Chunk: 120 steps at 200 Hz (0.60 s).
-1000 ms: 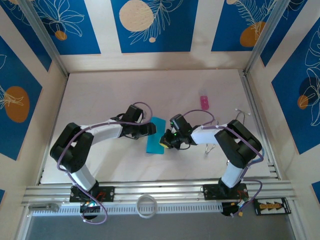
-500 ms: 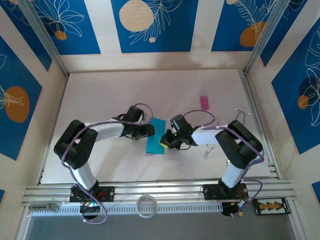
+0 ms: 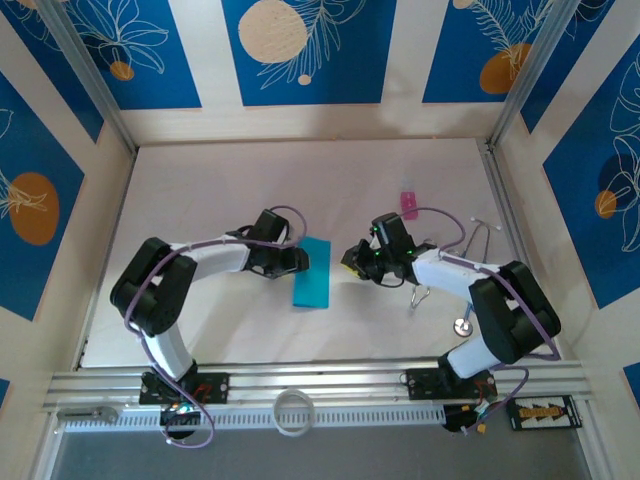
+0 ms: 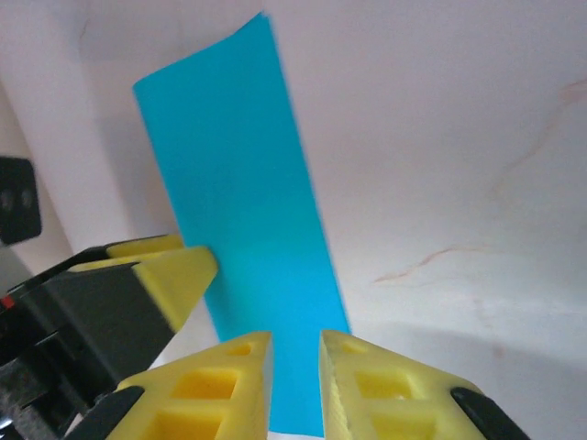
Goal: Fold a paper plane with a square sheet of paper (pick it up from the middle)
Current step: First fold the square sheet of paper in half at the center of the table.
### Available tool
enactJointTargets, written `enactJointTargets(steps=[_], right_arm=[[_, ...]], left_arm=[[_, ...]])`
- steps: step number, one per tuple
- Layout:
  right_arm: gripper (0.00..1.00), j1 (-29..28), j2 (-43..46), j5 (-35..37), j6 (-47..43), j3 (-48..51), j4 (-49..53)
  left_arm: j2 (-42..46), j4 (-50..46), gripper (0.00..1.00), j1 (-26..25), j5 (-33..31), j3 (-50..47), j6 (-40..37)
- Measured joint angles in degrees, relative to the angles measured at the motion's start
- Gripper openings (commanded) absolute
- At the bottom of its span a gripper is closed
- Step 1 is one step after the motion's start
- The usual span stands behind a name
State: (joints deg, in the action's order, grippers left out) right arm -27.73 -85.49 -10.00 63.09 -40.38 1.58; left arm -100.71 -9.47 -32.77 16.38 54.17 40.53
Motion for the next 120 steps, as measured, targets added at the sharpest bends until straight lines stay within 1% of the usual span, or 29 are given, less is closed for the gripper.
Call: enactJointTargets(steps=[40,120], right_arm=[[0.21,0.2,-0.1,-0.1,-0.7,0.0,2.0],[0.21,0.0,-1.2,-0.9,-0.7,0.0,2.2]], left_arm=[[-0.5,-1.6,0.48,0.0,-0.4,1.0,-0.2],[-0.1,-0.4,0.46,0.0,-1.2,0.2,1.9]])
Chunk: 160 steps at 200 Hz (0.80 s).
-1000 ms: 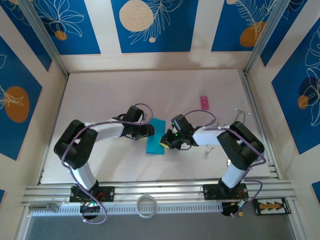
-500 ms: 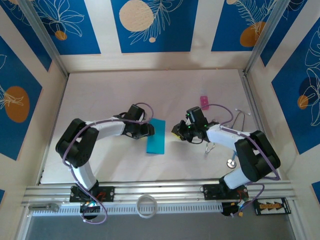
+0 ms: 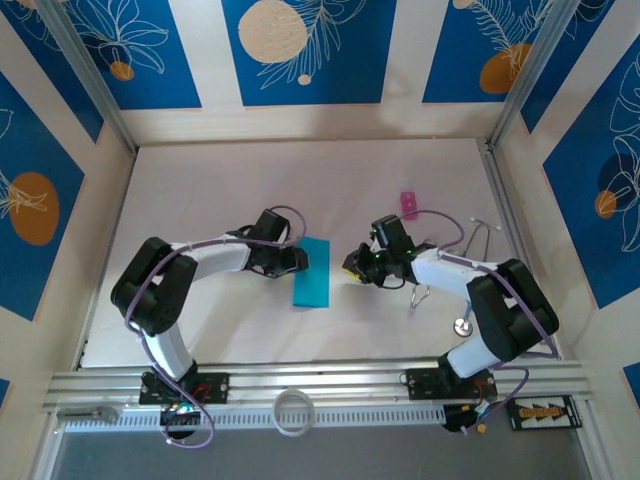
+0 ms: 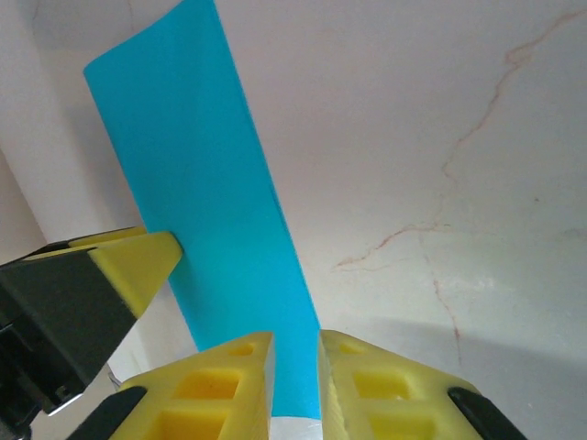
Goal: Fold a paper plane with a square sheet of paper (pick it up from the middle)
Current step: First fold the square sheet of paper in half at the center of the table.
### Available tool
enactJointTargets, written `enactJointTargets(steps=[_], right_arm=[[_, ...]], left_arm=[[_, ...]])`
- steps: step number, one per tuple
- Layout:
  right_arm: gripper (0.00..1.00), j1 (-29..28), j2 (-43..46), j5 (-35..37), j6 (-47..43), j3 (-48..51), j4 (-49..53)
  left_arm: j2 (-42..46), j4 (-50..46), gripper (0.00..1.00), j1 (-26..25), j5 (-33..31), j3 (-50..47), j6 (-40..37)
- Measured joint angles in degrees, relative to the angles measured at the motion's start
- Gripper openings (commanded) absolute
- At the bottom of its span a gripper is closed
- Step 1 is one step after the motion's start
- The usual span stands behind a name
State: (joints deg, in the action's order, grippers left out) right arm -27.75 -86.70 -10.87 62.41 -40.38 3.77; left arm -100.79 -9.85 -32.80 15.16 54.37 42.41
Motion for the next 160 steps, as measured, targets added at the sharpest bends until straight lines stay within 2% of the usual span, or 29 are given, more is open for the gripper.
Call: enactJointTargets(steps=[76,160], right_arm=[[0.21,-0.3,-2.5,-0.1,-0.9,0.0,1.0],[0.21,-1.0,-2.8,-0.2,-1.3,-1.1,2.1]], left_arm=[[-0.3,-1.7,0.45,-0.1,-0.6,0.8,-1.0],[-1.1,-2.9,0.49,-0.1,-0.6,1.9,-1.4]])
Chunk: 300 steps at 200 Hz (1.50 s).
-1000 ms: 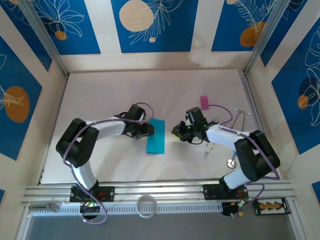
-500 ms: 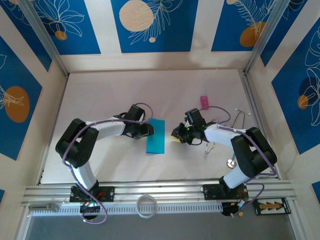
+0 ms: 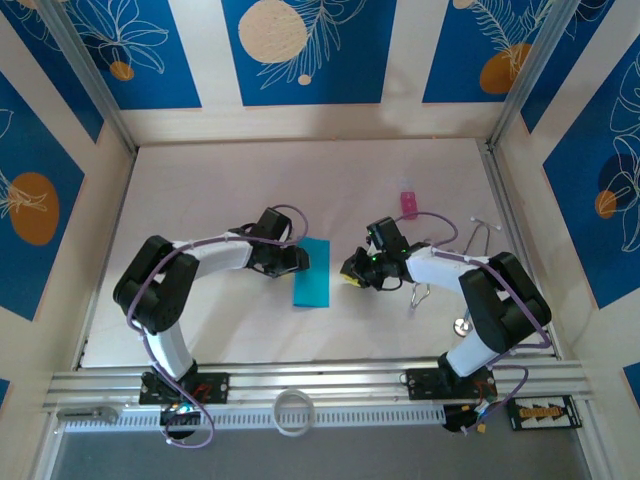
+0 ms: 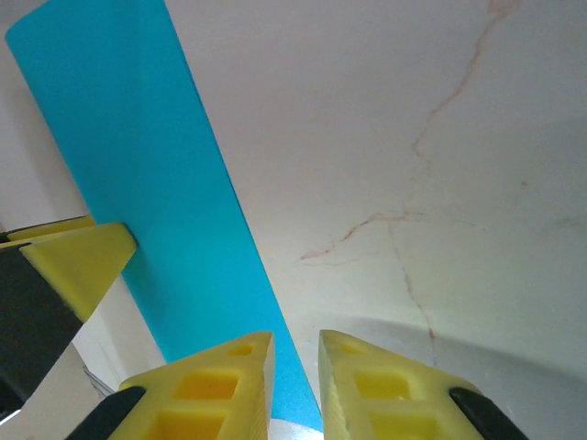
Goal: Fold a paper plane with a square sheet of paper (pick it up from the middle)
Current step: First fold the square sheet of paper in half at the center of the table.
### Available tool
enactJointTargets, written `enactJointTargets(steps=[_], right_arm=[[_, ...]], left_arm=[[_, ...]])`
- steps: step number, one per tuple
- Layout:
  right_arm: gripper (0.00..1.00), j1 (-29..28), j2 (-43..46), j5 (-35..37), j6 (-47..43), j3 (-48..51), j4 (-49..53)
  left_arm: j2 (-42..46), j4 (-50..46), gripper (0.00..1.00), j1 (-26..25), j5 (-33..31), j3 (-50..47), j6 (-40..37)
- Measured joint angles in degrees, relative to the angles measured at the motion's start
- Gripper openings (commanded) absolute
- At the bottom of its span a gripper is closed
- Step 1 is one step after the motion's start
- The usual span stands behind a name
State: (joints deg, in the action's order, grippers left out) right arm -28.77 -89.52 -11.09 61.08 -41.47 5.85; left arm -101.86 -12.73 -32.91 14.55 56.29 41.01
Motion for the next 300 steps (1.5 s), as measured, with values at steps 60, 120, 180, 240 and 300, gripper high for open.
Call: enactJointTargets(steps=[60,120,180,240,300], right_arm=[[0.21,0.0,0.0,0.0,-0.2,0.0,0.0],[0.21,0.0,0.0,0.0,-0.2,0.0,0.0],[0.22,0.0,0.0,0.0,-0.2,0.0,0.0],[0.22,-0.4,0.0,-0.6,-0.6,0.0,0.0],[0.22,-0.4,0.0,-0.9,-1.0,0.0,0.0]], left_arm=[[-0.3,-1.0,0.44,0.0,-0.1,0.5,0.0],[-0.6,-1.5,0.46,0.0,-0.2,0.9,-0.5],[-1.5,-2.9,0.49,0.0,0.4,2.3,-1.0],[-2.2,-3.7,0.50,0.1,0.9,3.1,-1.1],[-2.5,-4.9,0.49,0.1,0.9,3.8,-2.7]])
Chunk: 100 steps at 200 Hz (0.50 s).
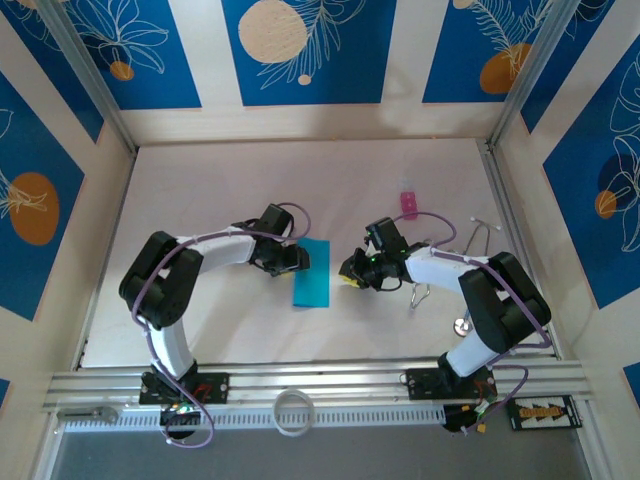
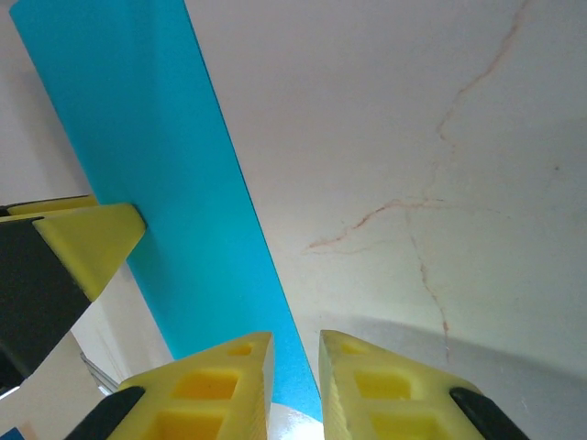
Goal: Fold a paper plane with a square sheet of paper (pick it up from the middle)
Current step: First fold the square sheet of paper in half at the center of the table.
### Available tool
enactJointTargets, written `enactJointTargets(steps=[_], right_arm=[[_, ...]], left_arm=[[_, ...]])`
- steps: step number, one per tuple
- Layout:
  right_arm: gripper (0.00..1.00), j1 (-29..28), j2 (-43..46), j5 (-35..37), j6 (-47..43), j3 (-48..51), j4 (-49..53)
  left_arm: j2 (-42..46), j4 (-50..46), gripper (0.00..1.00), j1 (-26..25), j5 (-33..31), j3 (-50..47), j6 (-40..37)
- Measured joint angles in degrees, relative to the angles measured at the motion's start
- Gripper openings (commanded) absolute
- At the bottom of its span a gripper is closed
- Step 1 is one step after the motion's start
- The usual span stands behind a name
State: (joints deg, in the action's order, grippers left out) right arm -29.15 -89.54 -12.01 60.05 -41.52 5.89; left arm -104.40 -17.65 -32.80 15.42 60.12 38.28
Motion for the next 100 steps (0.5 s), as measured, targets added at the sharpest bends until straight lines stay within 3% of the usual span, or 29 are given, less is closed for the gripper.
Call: enactJointTargets(steps=[100], right_arm=[[0.17,-0.3,-0.6,-1.4,0.0,-0.3,-1.0]], left_arm=[[-0.2,-0.3,0.49,0.0,0.0,0.2,-0.1]])
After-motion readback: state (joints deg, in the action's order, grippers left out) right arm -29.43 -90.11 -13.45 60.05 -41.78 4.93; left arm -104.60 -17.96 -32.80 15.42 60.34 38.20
